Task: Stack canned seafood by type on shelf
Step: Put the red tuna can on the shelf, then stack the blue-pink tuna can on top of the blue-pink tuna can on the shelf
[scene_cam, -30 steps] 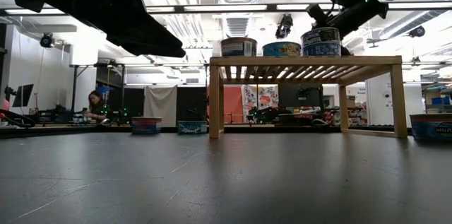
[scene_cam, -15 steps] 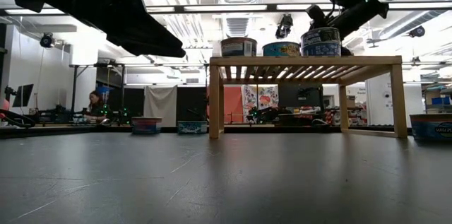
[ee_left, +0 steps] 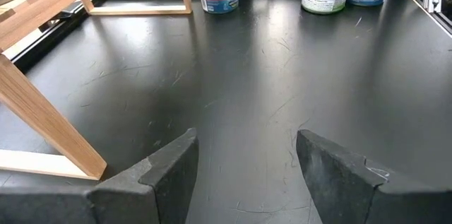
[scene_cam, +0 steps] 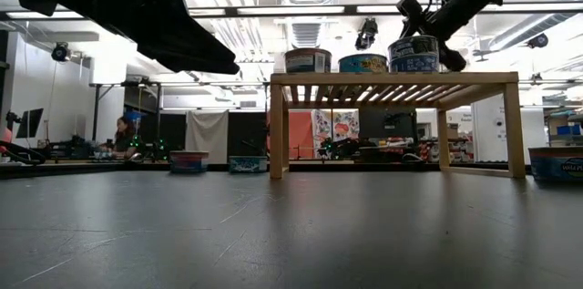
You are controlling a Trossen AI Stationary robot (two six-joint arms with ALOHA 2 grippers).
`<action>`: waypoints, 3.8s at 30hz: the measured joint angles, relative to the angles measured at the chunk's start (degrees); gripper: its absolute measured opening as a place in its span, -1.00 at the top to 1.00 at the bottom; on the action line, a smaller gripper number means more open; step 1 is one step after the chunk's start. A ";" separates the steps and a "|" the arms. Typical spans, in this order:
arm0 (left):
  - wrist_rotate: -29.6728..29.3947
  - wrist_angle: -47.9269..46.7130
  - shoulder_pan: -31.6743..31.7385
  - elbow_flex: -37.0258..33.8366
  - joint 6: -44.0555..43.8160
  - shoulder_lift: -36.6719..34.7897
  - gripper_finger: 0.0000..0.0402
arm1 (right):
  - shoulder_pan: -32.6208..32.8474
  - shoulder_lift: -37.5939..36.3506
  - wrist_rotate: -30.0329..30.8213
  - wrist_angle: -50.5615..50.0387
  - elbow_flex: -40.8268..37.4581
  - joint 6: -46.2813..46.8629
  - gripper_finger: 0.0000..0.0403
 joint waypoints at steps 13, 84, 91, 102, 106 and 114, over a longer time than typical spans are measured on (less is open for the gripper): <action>0.00 0.00 -0.02 0.00 -0.03 0.00 -0.10 | 0.06 0.00 9.01 -7.54 4.37 -5.29 -0.26; -1.64 5.84 0.48 0.00 3.69 0.00 -0.10 | 11.54 23.77 23.67 -19.75 25.04 -28.96 0.96; -1.65 5.84 0.48 0.00 3.69 0.00 -0.10 | 11.54 23.28 23.68 -19.61 24.90 -29.06 0.96; -1.65 5.84 0.48 0.00 3.45 0.00 -0.10 | 11.66 17.76 23.66 -19.94 24.68 -28.77 0.96; -1.64 5.84 0.48 0.00 2.31 0.00 -0.10 | 12.90 13.64 23.65 -19.58 24.68 -28.77 0.96; 4.13 1.18 0.08 1.83 -3.39 -0.24 -0.10 | 24.95 3.85 23.78 -13.61 21.58 -27.21 0.96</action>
